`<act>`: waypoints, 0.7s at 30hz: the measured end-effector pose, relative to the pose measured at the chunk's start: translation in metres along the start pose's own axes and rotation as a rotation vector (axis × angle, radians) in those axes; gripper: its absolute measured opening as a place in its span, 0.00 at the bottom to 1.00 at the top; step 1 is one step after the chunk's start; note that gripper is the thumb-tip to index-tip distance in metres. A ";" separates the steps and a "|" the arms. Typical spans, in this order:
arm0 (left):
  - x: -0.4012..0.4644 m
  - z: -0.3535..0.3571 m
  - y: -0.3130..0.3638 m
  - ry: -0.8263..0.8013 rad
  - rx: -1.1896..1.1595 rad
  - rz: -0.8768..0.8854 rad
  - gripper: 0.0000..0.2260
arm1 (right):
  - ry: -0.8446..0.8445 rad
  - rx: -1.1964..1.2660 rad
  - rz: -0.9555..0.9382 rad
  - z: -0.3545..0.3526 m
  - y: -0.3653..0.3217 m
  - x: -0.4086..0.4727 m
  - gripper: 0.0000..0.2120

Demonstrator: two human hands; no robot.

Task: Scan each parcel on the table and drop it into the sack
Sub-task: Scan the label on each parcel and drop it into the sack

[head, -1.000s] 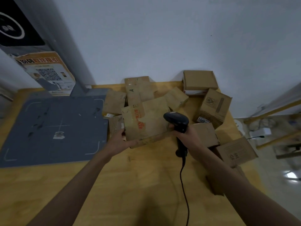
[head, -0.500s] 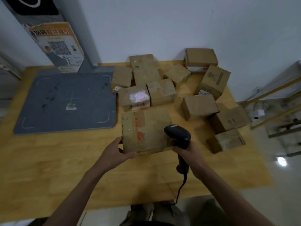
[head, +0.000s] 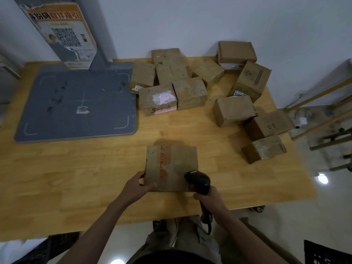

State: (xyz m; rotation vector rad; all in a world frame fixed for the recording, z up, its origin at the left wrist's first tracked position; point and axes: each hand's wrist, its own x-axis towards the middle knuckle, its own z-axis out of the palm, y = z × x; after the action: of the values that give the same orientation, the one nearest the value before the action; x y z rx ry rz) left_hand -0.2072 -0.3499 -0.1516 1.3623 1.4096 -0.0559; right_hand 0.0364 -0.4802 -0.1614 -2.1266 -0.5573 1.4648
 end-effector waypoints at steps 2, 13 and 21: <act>0.004 -0.001 -0.001 0.008 -0.019 -0.013 0.33 | 0.020 0.058 0.014 -0.003 -0.005 0.002 0.08; 0.046 -0.013 0.045 0.081 -0.096 -0.057 0.35 | 0.040 0.424 -0.008 -0.023 -0.080 0.050 0.11; 0.054 -0.041 0.071 0.118 -0.182 -0.022 0.36 | 0.031 0.525 -0.015 -0.023 -0.105 0.058 0.12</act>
State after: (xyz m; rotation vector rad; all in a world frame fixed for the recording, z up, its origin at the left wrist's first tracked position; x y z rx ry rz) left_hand -0.1669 -0.2633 -0.1294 1.2159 1.4898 0.1370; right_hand 0.0717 -0.3667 -0.1339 -1.7214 -0.1490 1.3812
